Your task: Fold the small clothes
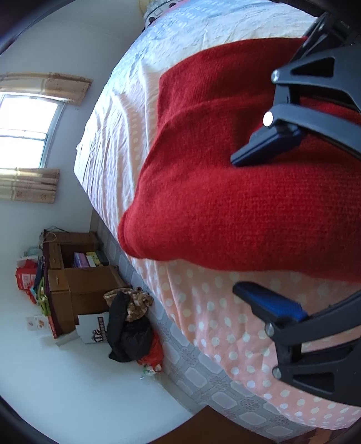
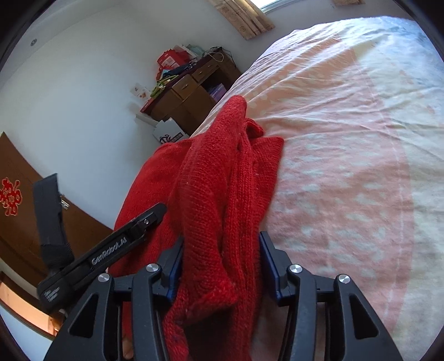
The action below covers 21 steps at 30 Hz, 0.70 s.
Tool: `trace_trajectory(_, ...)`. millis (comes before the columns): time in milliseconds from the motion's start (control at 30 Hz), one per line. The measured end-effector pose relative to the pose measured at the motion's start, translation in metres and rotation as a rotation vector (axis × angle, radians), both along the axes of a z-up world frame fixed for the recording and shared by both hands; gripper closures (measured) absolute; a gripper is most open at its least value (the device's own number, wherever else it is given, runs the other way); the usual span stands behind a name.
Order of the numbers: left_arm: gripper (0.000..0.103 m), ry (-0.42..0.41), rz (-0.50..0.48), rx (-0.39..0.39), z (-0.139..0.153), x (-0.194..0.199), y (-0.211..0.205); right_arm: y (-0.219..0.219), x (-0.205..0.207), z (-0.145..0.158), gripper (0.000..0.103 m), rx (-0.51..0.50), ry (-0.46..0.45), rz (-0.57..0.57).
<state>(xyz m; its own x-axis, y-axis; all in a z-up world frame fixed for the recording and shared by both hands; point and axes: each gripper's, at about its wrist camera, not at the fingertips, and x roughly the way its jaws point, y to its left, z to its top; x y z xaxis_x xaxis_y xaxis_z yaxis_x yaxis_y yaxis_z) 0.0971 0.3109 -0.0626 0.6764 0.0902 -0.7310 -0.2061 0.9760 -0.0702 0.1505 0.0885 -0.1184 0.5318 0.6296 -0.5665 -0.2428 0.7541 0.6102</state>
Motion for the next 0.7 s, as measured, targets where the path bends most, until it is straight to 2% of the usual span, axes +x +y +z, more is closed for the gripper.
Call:
trace_trajectory(133, 0.008, 0.006, 0.01, -0.056, -0.004, 0.002, 0.008, -0.003, -0.01, 0.003, 0.049, -0.017, -0.002, -0.013)
trace_trajectory(200, 0.008, 0.0, 0.006, -0.049, -0.004, 0.002, 0.007, -0.005, -0.013, 0.004, 0.045, -0.021, -0.005, -0.02)
trace_trajectory(333, 0.008, -0.015, 0.007, -0.014, -0.004, 0.0, 0.002, -0.014, -0.013, 0.001, 0.045, 0.002, 0.017, -0.012)
trace_trajectory(433, 0.008, -0.022, 0.005, -0.002, -0.004, -0.001, 0.001, -0.023, -0.02, 0.008, 0.045, -0.018, 0.021, -0.035)
trace_trajectory(500, 0.008, -0.023, 0.005, -0.006, -0.004, -0.001, 0.002, -0.028, -0.033, 0.02, 0.045, -0.094, -0.032, -0.095)
trace_trajectory(600, 0.008, -0.029, 0.013, -0.014, -0.004, -0.002, 0.003, -0.021, -0.055, 0.051, 0.046, -0.284, -0.209, -0.187)
trace_trajectory(700, 0.008, -0.034, 0.016, -0.006, -0.005, -0.003, 0.002, 0.001, -0.06, 0.075, 0.047, -0.389, -0.329, -0.183)
